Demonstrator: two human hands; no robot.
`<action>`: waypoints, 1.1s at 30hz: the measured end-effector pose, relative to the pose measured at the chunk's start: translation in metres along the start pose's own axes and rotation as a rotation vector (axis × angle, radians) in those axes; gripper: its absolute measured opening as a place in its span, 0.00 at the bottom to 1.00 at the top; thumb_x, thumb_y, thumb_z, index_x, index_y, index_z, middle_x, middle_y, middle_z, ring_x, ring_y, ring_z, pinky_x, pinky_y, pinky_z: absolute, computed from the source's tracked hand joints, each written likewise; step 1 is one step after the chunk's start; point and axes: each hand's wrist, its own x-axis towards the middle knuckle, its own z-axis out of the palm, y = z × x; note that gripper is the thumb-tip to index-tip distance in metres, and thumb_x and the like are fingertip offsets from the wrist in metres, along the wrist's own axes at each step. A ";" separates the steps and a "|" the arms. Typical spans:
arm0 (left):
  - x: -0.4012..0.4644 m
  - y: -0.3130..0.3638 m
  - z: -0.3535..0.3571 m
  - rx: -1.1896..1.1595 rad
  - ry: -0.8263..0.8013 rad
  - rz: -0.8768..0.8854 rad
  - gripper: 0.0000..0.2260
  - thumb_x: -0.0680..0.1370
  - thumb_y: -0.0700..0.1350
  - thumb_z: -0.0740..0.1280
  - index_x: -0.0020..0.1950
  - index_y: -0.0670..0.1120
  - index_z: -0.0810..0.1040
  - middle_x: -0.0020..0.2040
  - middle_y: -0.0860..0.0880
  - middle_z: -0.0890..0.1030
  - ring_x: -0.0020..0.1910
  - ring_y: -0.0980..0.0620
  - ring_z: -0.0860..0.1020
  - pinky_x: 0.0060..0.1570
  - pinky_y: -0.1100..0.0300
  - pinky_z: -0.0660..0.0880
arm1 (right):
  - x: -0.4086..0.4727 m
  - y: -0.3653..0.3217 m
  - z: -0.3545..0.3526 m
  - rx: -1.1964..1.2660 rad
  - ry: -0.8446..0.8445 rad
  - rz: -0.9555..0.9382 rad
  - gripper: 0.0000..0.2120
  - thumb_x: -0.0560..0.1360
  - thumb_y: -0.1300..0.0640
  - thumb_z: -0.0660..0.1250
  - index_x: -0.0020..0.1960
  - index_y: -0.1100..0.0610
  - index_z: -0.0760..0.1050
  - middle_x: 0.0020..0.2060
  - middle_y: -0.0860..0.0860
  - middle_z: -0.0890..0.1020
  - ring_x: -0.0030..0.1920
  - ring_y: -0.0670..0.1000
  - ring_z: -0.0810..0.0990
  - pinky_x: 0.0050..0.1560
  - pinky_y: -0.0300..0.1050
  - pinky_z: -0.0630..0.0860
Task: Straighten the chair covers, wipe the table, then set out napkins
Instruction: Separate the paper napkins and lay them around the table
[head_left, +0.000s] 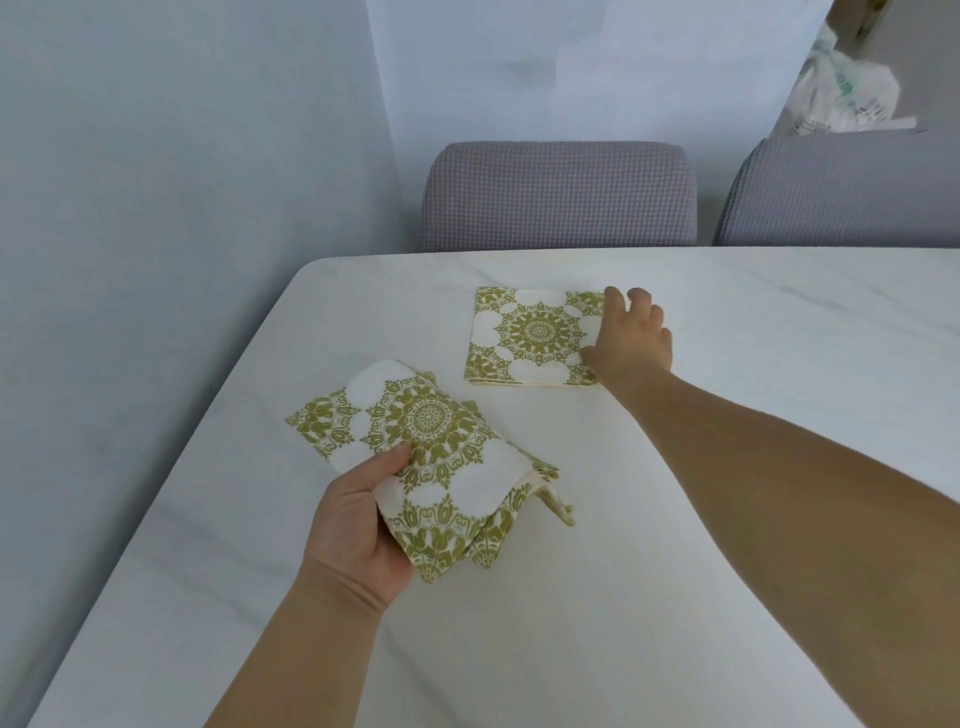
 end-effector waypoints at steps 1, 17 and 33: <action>-0.004 0.001 0.002 0.009 -0.018 -0.005 0.16 0.72 0.37 0.62 0.58 0.43 0.78 0.54 0.41 0.83 0.49 0.42 0.82 0.41 0.42 0.80 | -0.007 0.002 -0.005 -0.026 0.057 -0.032 0.29 0.75 0.57 0.66 0.72 0.56 0.59 0.69 0.56 0.64 0.66 0.58 0.65 0.62 0.51 0.65; -0.105 -0.029 0.012 0.243 -0.180 -0.124 0.16 0.67 0.33 0.66 0.54 0.40 0.81 0.51 0.38 0.83 0.45 0.40 0.83 0.40 0.47 0.81 | -0.201 0.023 -0.078 1.512 -0.924 0.363 0.25 0.66 0.60 0.73 0.62 0.64 0.75 0.53 0.61 0.82 0.51 0.59 0.82 0.53 0.52 0.79; -0.196 -0.064 0.029 0.451 -0.062 -0.105 0.23 0.64 0.33 0.69 0.59 0.38 0.78 0.56 0.35 0.80 0.51 0.38 0.81 0.50 0.42 0.78 | -0.254 0.057 -0.154 1.341 -0.690 0.130 0.18 0.71 0.61 0.72 0.60 0.54 0.75 0.51 0.52 0.79 0.46 0.47 0.80 0.45 0.41 0.75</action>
